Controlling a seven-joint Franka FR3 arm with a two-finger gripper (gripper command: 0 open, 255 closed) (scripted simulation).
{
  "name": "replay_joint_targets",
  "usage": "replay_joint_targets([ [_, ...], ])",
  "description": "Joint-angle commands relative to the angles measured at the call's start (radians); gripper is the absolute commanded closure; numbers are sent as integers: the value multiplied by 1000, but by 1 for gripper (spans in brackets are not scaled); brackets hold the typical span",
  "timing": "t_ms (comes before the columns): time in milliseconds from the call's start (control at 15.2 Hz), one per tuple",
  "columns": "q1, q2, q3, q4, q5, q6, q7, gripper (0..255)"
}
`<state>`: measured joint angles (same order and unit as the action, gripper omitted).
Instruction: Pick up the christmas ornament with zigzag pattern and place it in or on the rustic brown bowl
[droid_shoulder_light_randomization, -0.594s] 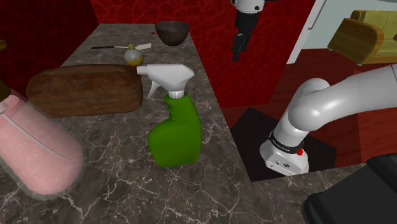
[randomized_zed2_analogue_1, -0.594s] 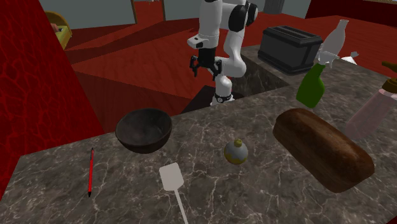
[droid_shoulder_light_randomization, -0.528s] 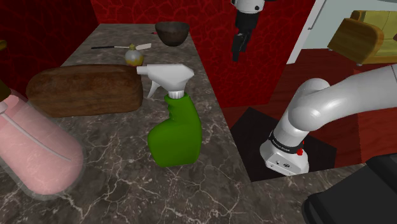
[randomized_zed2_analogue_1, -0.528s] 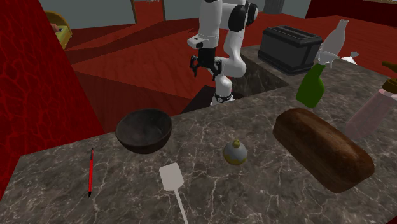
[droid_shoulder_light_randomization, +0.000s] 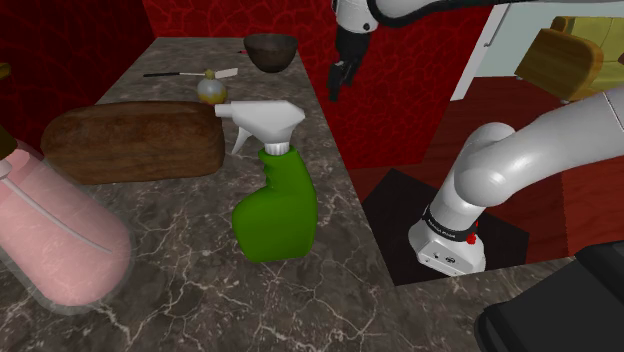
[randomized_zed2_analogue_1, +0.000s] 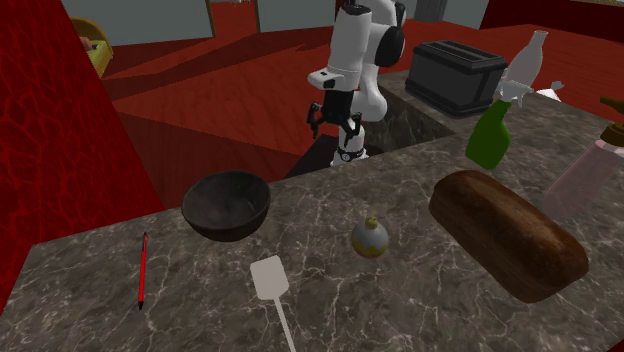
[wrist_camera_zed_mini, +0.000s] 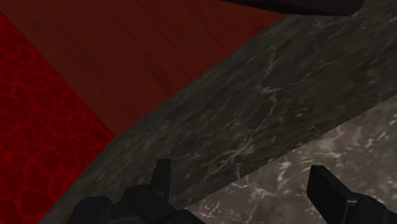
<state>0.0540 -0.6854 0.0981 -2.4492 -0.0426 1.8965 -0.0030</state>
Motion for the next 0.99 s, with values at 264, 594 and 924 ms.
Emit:
replay_joint_targets([
  [264,5,132,104,36,-18,211,122,0],
  [594,-18,263,198,109,-83,353,242,0],
  [924,-62,405,300,215,-210,458,392,0],
])
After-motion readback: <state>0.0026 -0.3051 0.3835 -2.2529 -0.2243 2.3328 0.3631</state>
